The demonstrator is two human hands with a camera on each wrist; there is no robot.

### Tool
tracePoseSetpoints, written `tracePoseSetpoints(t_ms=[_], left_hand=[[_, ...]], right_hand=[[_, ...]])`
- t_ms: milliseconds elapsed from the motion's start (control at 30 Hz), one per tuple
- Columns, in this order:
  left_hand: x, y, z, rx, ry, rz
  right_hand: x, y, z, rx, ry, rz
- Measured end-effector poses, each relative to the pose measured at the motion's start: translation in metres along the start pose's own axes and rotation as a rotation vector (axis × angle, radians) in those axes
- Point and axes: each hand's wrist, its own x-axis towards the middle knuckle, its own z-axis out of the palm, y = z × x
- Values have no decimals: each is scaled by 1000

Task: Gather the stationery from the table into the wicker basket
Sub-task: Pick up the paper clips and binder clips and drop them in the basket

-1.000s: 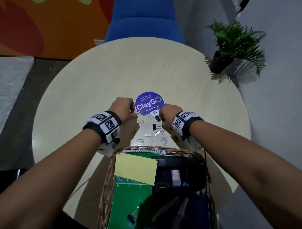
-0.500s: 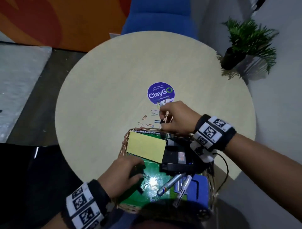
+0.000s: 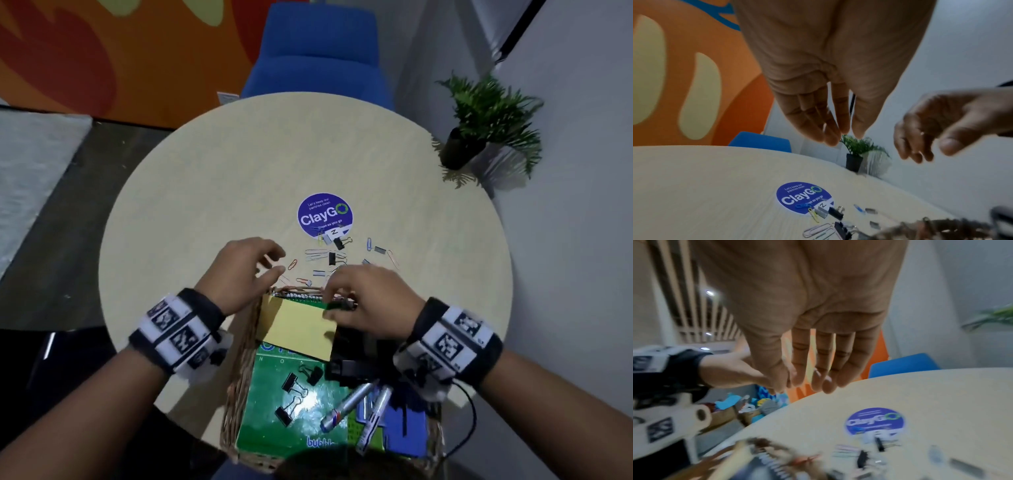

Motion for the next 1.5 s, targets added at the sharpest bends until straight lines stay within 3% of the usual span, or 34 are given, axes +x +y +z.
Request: tracePoseSetpoints(t_ms=[67, 167, 367, 533, 767, 900, 967, 1067, 1133, 1233, 1333, 1500], left_hand=[[33, 9, 6, 60, -65, 84], [89, 13, 26, 239, -233, 150], [149, 6, 85, 515, -501, 100], [158, 0, 105, 512, -535, 191], [152, 3, 102, 430, -444, 166], [137, 10, 63, 382, -436, 146], [119, 13, 35, 314, -366, 171], [70, 16, 0, 212, -234, 210], [30, 18, -12, 173, -239, 191], [-23, 14, -4, 186, -357, 120], [-63, 7, 21, 242, -444, 93], [-107, -4, 47, 278, -430, 87]], right_hand=[[16, 27, -13, 17, 69, 110], [50, 69, -21, 13, 53, 228], [124, 111, -5, -123, -59, 291], [148, 126, 18, -205, -59, 246], [154, 127, 27, -223, -56, 167], [146, 126, 18, -124, -8, 216], [134, 120, 3, -84, 6, 213], [102, 104, -20, -44, 23, 144], [77, 91, -28, 10, 79, 104], [41, 58, -28, 14, 68, 31], [12, 18, -16, -60, -62, -14], [-25, -30, 20, -172, -180, -122]])
